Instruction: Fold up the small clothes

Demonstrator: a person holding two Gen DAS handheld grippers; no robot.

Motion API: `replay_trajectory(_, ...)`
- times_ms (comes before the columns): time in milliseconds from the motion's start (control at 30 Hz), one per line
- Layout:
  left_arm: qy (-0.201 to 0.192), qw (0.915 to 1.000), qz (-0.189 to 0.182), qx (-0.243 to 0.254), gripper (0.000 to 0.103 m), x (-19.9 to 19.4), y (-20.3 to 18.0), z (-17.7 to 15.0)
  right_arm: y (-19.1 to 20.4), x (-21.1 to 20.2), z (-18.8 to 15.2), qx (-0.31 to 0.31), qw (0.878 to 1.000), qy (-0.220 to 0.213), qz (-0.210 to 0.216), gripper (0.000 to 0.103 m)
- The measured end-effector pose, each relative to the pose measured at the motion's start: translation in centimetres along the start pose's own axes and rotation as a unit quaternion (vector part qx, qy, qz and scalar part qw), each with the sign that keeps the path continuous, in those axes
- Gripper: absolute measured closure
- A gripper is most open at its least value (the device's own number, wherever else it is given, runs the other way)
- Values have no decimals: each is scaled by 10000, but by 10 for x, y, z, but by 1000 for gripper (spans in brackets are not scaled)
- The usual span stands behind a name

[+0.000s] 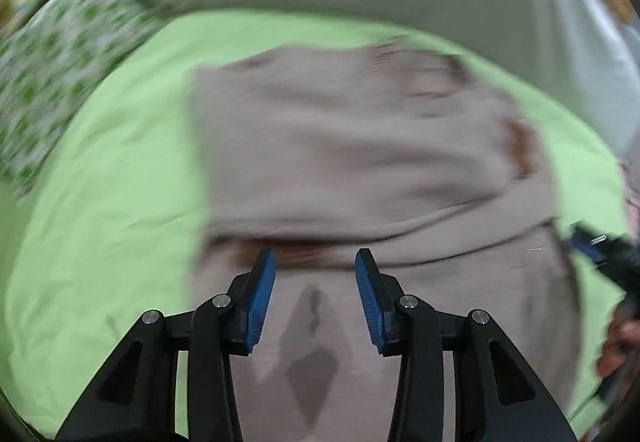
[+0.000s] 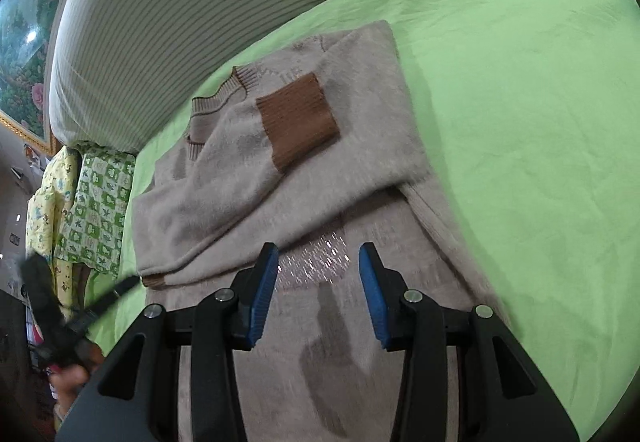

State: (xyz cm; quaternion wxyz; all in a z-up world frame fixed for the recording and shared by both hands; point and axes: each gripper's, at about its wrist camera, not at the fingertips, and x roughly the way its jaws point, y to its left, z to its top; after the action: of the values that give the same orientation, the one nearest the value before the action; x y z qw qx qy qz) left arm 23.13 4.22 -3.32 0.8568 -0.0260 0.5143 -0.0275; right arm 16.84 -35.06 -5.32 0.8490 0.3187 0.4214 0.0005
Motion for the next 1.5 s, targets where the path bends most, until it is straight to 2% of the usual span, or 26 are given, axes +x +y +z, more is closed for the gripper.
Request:
replay_trajectory(67, 13, 9999, 94, -91, 60, 8, 21, -5, 5, 7, 9, -16, 9999, -55, 121, 60)
replay_trajectory(167, 175, 9991, 383, -23, 60, 26, 32, -4, 10, 27, 25, 62, 9997, -54, 233, 60)
replay_trajectory(367, 157, 9982, 566, -155, 58, 55, 38, 3, 0, 76, 54, 483, 9988, 41, -73, 60)
replay_trajectory(467, 43, 9967, 688, -422, 57, 61, 41, 10, -3, 90, 62, 727, 9973, -44, -2, 58)
replay_trajectory(500, 0, 9955, 736, -590, 57, 63, 42, 13, 0, 91, 65, 719, 9973, -123, 29, 60)
replay_trajectory(533, -40, 9945, 763, -717, 57, 64, 43, 15, 5, 90, 68, 652, 9977, -154, 34, 68)
replay_trajectory(567, -77, 9933, 792, -842, 57, 64, 44, 16, 12, 87, 70, 574, 9982, -167, 106, 95)
replay_trajectory(633, -164, 9895, 836, -1169, 57, 62, 46, 19, 29, 67, 74, 423, 9977, -377, 364, 94)
replay_trajectory(733, -363, 9823, 981, -1556, 58, 51, 53, 18, 57, 5, 77, 48, 9911, -973, 911, 94)
replay_trajectory(800, -430, 9776, 912, -1848, 59, 43, 60, 13, 58, -29, 72, -21, 9865, -1233, 1075, 94)
replay_trajectory(867, -403, 9763, 763, -1984, 59, 42, 65, 10, 46, -50, 64, 15, 9863, -1316, 998, 95)
replay_trajectory(933, -339, 9778, 755, -1922, 59, 46, 66, 7, 30, -54, 54, -58, 9899, -1261, 647, 95)
replay_trajectory(1000, -251, 9784, 849, -1870, 65, 51, 68, 6, 4, -42, 46, 140, 9937, -1054, 351, 95)
replay_trajectory(1133, -190, 9764, 691, -2037, 64, 58, 74, 6, -30, -16, 34, 573, 9953, -775, 122, 95)
replay_trajectory(1333, -167, 9773, 693, -1997, 64, 60, 75, 9, -13, -21, 40, 119, 9947, -1024, -13, 95)
replay_trajectory(1400, -156, 9775, 696, -1987, 64, 61, 77, 9, -16, -14, 39, 29, 9955, -913, -242, 95)
replay_trajectory(1500, -138, 9775, 690, -1987, 64, 61, 77, 10, -15, -4, 37, -45, 9961, -826, -299, 95)
